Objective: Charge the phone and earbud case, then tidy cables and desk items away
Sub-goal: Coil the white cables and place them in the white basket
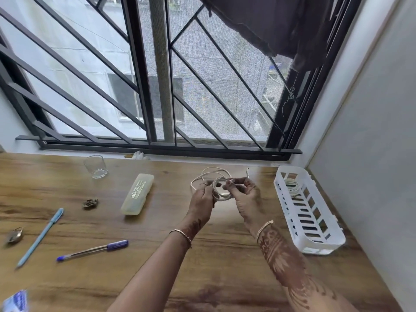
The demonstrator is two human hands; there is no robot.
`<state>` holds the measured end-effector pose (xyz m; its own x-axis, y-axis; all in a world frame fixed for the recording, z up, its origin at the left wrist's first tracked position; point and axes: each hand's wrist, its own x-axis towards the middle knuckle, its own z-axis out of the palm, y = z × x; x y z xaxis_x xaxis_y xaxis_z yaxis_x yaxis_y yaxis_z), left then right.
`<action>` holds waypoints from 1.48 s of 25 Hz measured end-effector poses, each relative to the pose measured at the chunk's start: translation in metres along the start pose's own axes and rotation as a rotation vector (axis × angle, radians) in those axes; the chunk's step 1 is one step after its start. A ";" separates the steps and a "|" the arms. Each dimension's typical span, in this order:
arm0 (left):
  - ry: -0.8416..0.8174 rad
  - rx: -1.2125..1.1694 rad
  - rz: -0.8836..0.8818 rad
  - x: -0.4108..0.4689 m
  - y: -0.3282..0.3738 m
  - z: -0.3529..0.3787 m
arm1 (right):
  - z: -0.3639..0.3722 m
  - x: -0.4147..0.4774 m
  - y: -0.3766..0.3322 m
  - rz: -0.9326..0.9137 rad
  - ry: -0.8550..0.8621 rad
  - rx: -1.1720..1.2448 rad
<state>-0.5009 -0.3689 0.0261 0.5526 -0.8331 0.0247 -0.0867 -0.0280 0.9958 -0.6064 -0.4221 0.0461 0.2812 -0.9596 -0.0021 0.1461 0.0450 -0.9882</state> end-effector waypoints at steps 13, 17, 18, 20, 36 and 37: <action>0.089 0.235 0.221 -0.002 0.020 0.014 | -0.002 -0.019 0.001 -0.417 0.080 -0.828; 0.147 0.303 0.330 0.000 0.014 0.019 | -0.005 -0.018 0.003 -0.467 0.152 -0.796; 0.155 0.304 0.354 0.001 0.012 0.022 | -0.007 -0.018 0.003 -0.461 0.167 -0.782; 0.159 0.299 0.361 0.002 0.009 0.027 | -0.012 -0.017 0.002 -0.443 0.200 -0.745; -0.346 -0.085 -0.117 0.010 0.028 0.125 | -0.126 0.019 -0.028 -0.268 0.320 -0.711; -0.360 -0.089 -0.131 0.010 0.030 0.130 | -0.134 0.021 -0.030 -0.266 0.343 -0.717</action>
<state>-0.6058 -0.4499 0.0444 0.2266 -0.9666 -0.1198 0.0461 -0.1122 0.9926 -0.7320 -0.4807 0.0555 0.0012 -0.9496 0.3134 -0.5042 -0.2712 -0.8199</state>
